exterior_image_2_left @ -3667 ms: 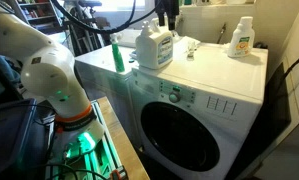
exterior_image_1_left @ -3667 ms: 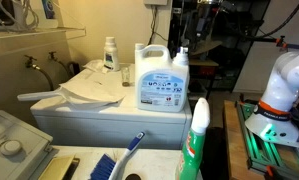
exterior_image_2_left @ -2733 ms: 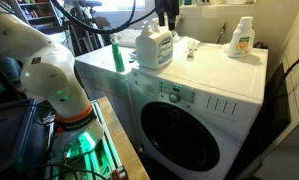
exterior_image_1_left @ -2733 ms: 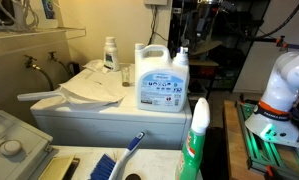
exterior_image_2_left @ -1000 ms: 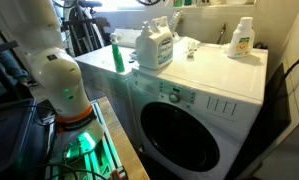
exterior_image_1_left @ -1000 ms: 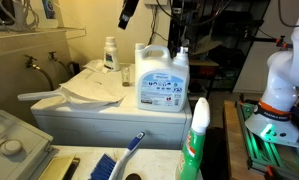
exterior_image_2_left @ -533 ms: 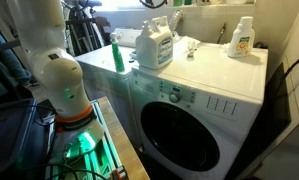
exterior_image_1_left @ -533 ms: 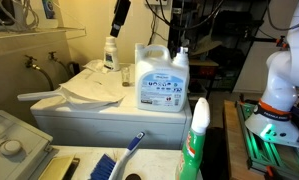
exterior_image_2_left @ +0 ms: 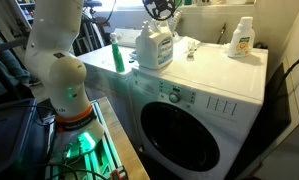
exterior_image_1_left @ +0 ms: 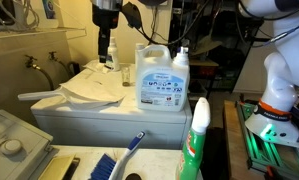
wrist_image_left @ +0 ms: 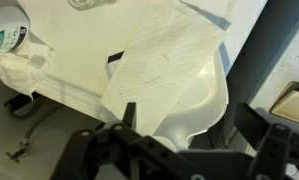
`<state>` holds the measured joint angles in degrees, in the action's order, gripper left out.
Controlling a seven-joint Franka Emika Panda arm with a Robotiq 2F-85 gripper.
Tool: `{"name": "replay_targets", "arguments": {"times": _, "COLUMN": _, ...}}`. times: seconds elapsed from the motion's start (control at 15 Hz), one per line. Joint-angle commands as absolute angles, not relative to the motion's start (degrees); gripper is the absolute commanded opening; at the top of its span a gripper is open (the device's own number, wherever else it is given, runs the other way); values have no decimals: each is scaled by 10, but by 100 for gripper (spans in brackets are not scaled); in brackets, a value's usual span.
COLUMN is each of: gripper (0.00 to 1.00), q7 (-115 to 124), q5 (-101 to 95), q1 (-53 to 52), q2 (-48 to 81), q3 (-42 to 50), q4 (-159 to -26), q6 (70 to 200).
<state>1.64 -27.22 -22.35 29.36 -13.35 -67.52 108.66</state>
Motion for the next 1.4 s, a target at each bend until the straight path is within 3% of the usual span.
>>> {"name": "replay_targets", "arguments": {"times": 0.0, "gripper": 100, "q7": -21, "q5": -231, "q1": -224, "q2": 380, "q3": -129, "q4": -531, "q6": 983}}
{"name": "replay_targets", "arguments": {"times": 0.33, "gripper": 100, "q7": -16, "q5": -207, "q1": -253, "q2": 483, "q3": -136, "q4": -383, "q6": 884}}
{"name": "replay_targets", "arguments": {"times": 0.93, "gripper": 100, "q7": -88, "q5": -70, "q1": -272, "q2": 580, "q3": -124, "q4": -303, "q6": 897}}
{"name": "replay_targets", "arguments": {"times": 1.33, "gripper": 100, "q7": -99, "q5": -120, "q1": -289, "q2": 606, "q3": -118, "q4": -310, "q6": 989}}
